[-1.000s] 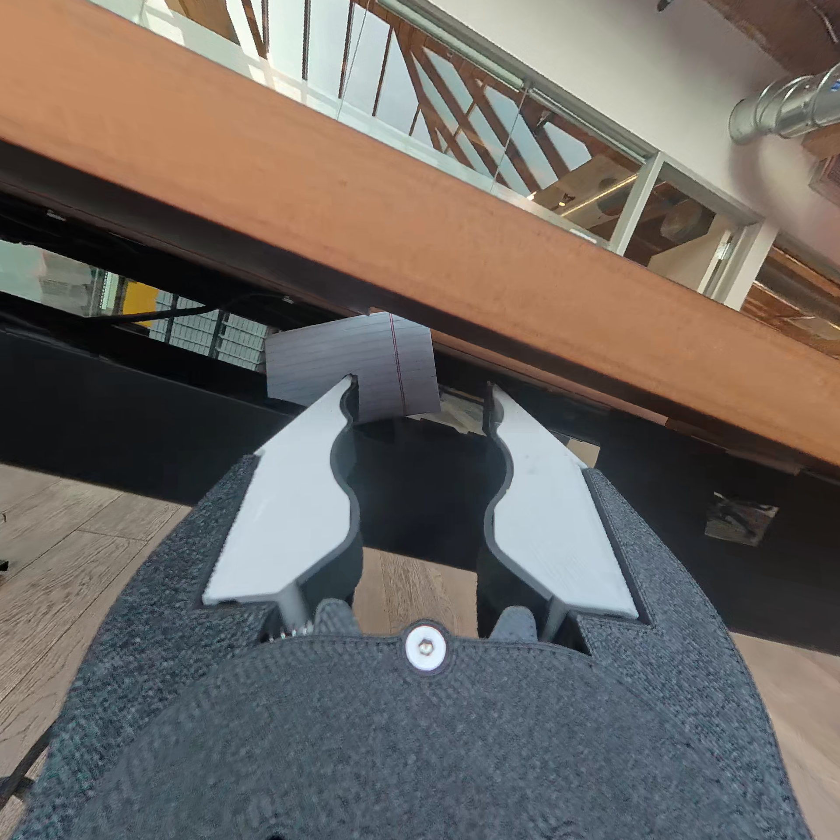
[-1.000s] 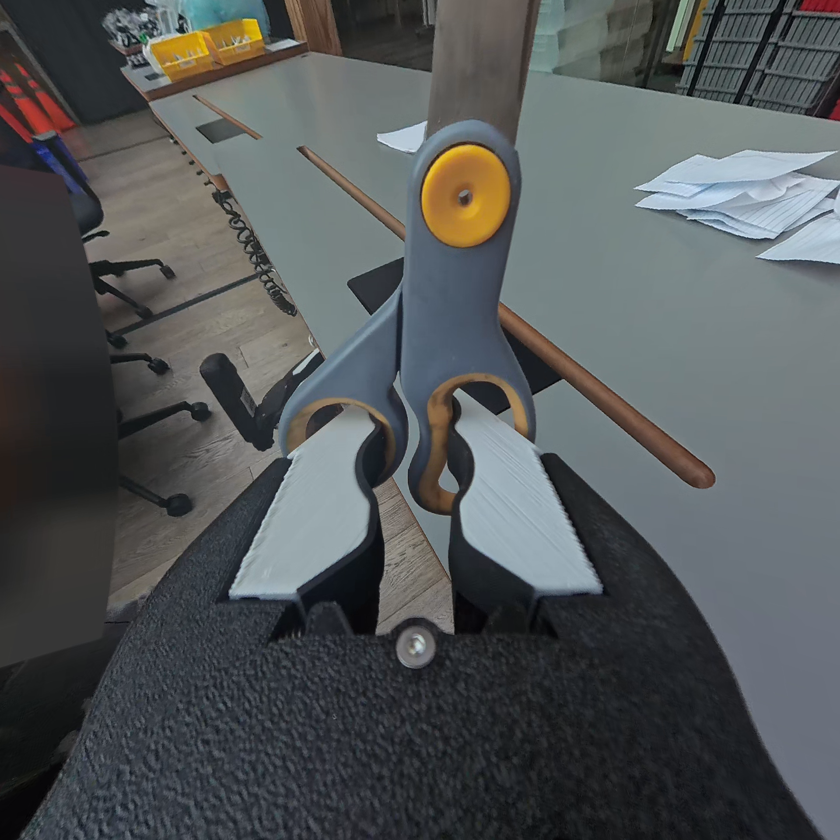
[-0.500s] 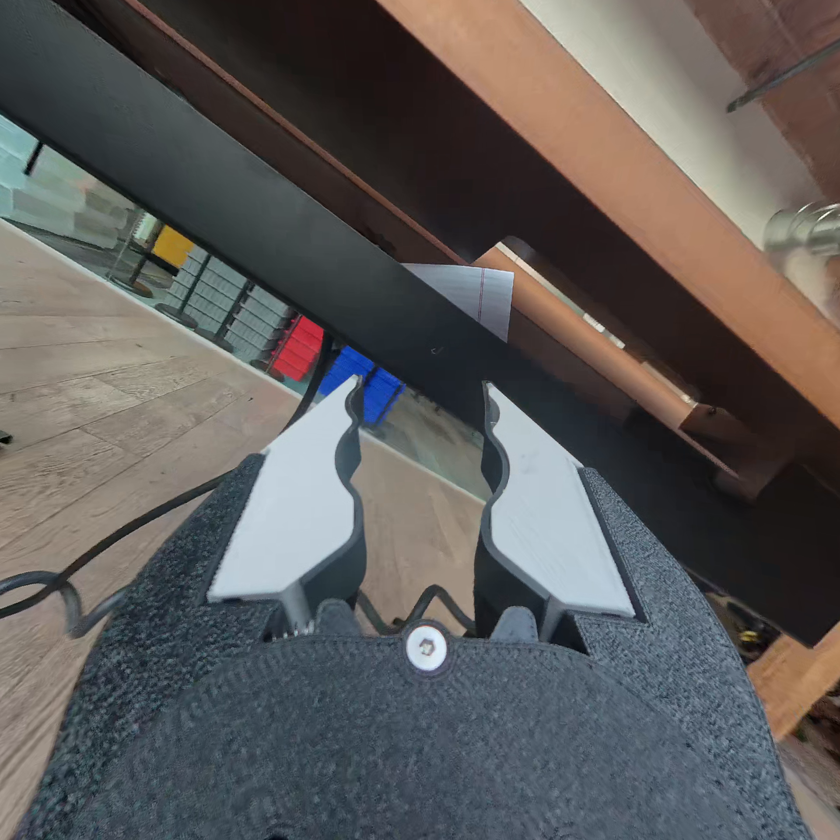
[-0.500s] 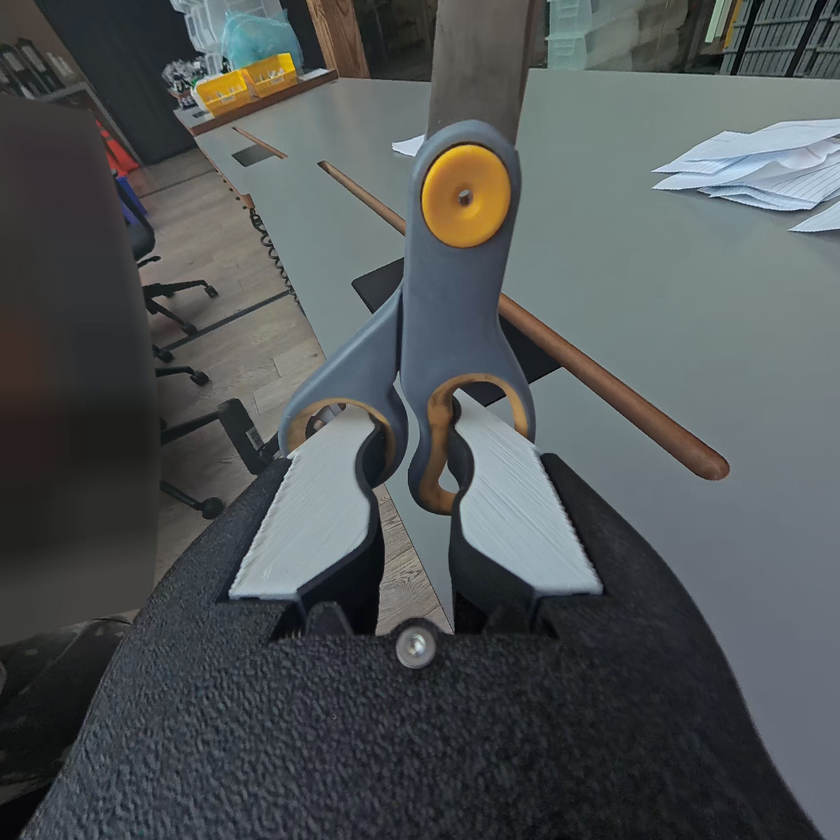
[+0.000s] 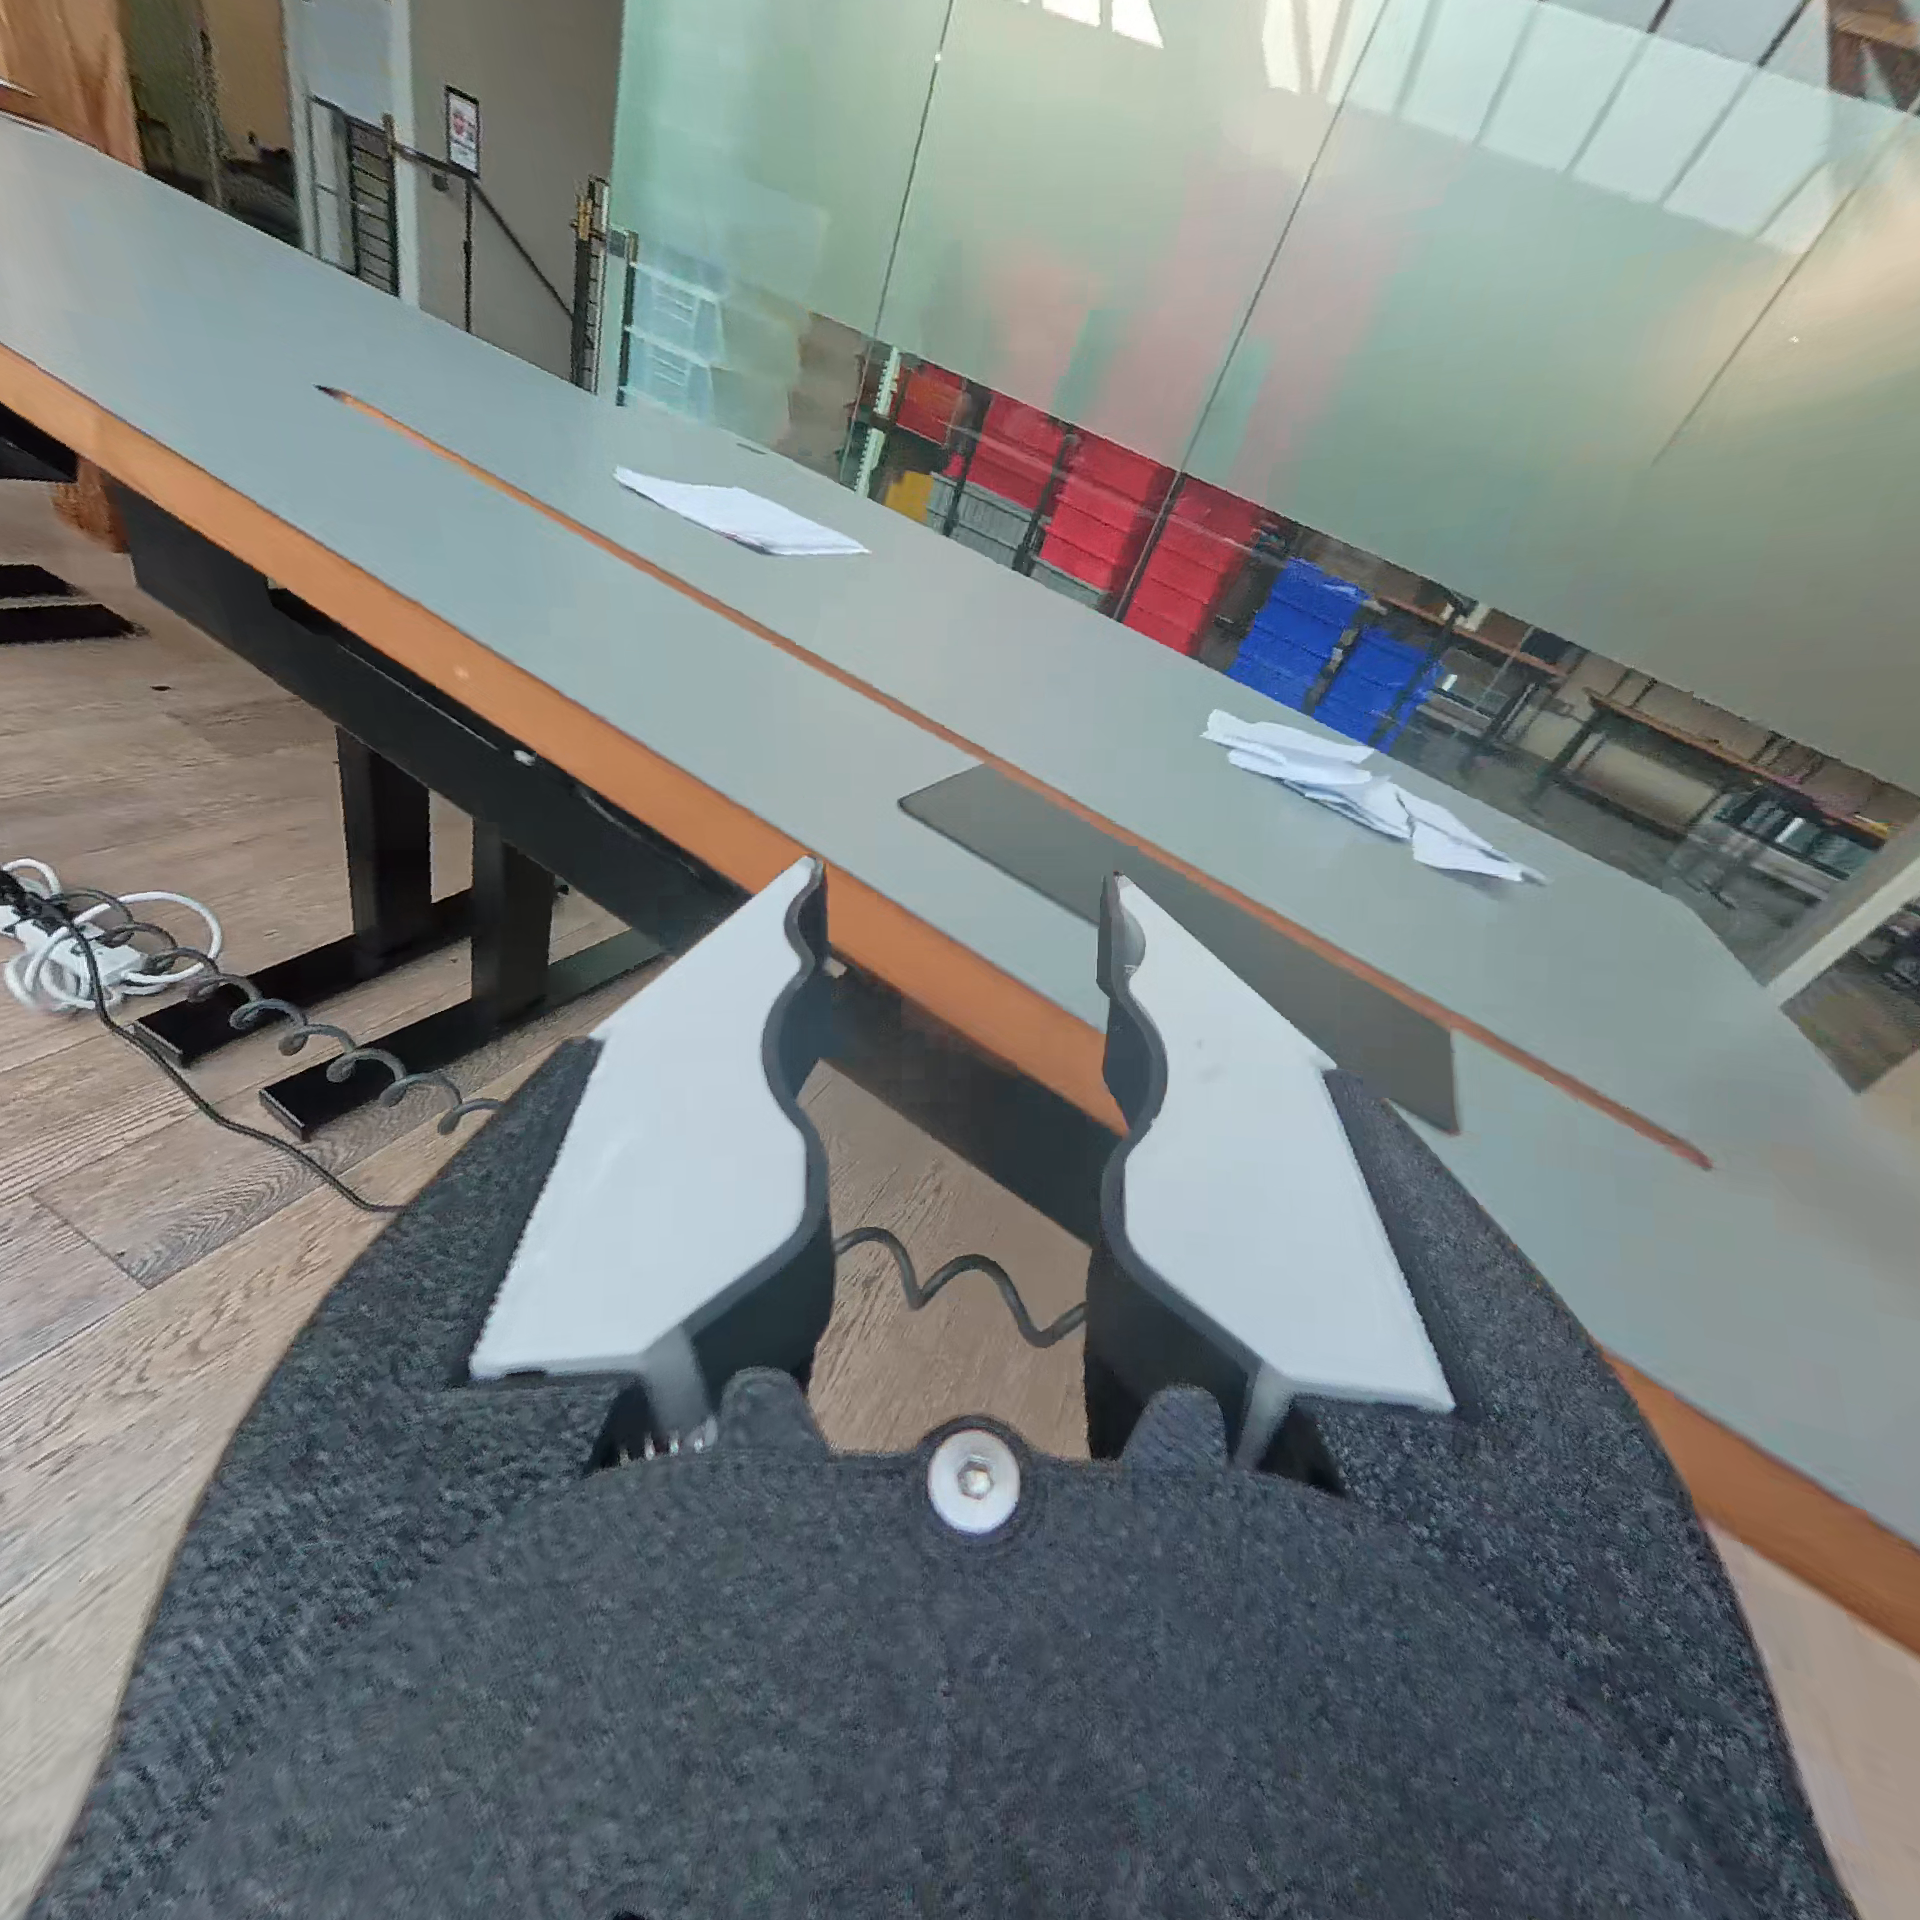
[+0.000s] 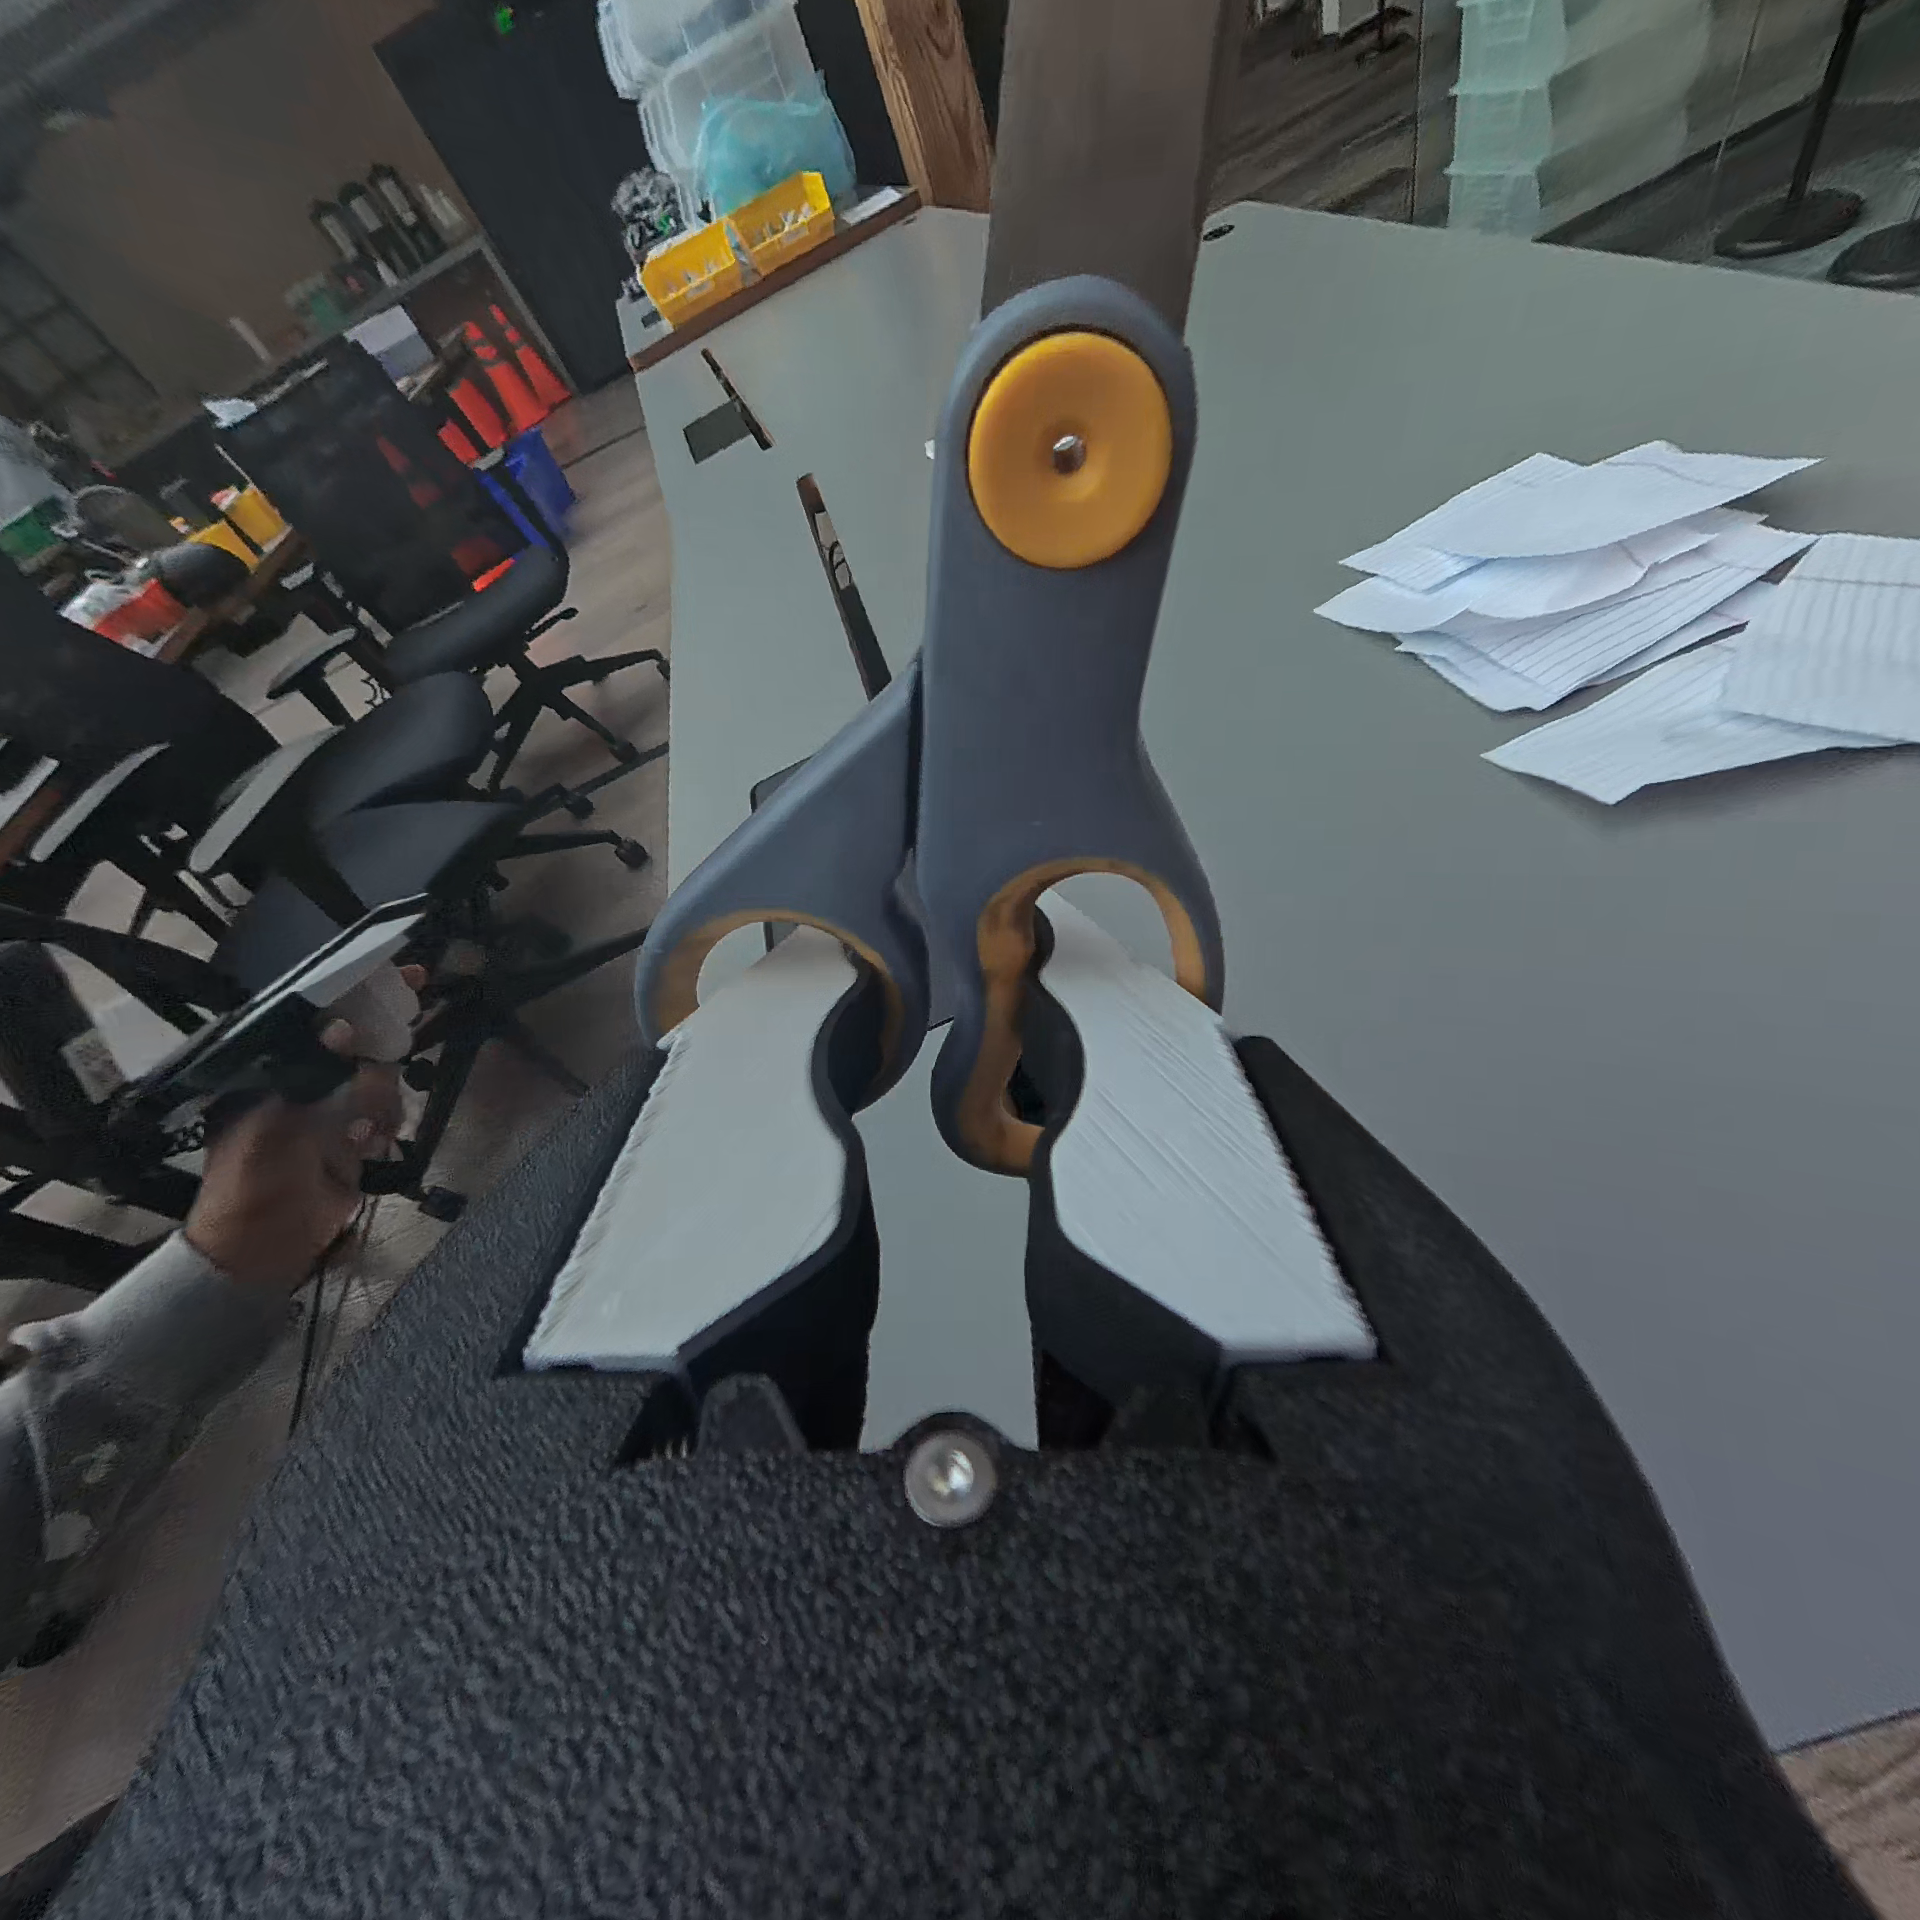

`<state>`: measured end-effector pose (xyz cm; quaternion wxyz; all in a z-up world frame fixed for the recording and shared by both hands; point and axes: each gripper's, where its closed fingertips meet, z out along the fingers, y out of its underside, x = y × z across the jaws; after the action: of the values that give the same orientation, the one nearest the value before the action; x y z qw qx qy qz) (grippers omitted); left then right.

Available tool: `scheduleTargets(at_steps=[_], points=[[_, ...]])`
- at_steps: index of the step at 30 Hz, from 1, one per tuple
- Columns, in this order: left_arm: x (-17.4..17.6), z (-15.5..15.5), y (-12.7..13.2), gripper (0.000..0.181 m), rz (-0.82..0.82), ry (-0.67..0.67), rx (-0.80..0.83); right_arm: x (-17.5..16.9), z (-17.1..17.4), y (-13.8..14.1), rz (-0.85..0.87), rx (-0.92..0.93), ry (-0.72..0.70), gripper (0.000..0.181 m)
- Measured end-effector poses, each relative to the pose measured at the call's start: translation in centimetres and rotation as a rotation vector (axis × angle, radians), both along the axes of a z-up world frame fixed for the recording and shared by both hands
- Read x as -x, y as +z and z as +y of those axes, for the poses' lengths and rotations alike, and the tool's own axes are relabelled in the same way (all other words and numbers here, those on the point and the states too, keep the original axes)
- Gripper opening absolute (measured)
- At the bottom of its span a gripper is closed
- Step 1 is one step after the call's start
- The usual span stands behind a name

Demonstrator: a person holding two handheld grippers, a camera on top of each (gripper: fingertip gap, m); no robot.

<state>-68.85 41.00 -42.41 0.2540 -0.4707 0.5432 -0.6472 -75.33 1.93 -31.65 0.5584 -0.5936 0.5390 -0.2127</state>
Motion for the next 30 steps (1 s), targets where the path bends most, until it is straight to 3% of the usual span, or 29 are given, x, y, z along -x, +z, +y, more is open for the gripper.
scheduleTargets(at_steps=[4,11,15,20,24,30], points=[[4.8,-4.6,6.5,0.052,0.029,0.066,0.01,-1.3,-5.2,1.5,0.007,-0.026,0.039,0.02],[15.1,-15.6,13.9,0.053,0.076,0.158,-0.083,0.5,-15.8,1.6,0.001,-0.123,0.128,0.02],[21.9,-22.8,16.9,0.048,0.111,0.285,-0.126,3.4,-22.9,1.8,0.059,-0.124,0.183,0.02],[27.9,-31.8,17.8,0.042,0.252,0.385,-0.103,4.2,-30.9,5.1,0.074,-0.15,0.209,0.02],[26.5,-37.2,18.2,0.034,0.301,0.435,-0.148,2.4,-36.9,6.4,0.047,-0.14,0.253,0.02],[16.4,-42.3,16.9,0.033,0.36,0.567,-0.071,-3.8,-46.3,7.3,0.017,-0.11,0.324,0.02]])
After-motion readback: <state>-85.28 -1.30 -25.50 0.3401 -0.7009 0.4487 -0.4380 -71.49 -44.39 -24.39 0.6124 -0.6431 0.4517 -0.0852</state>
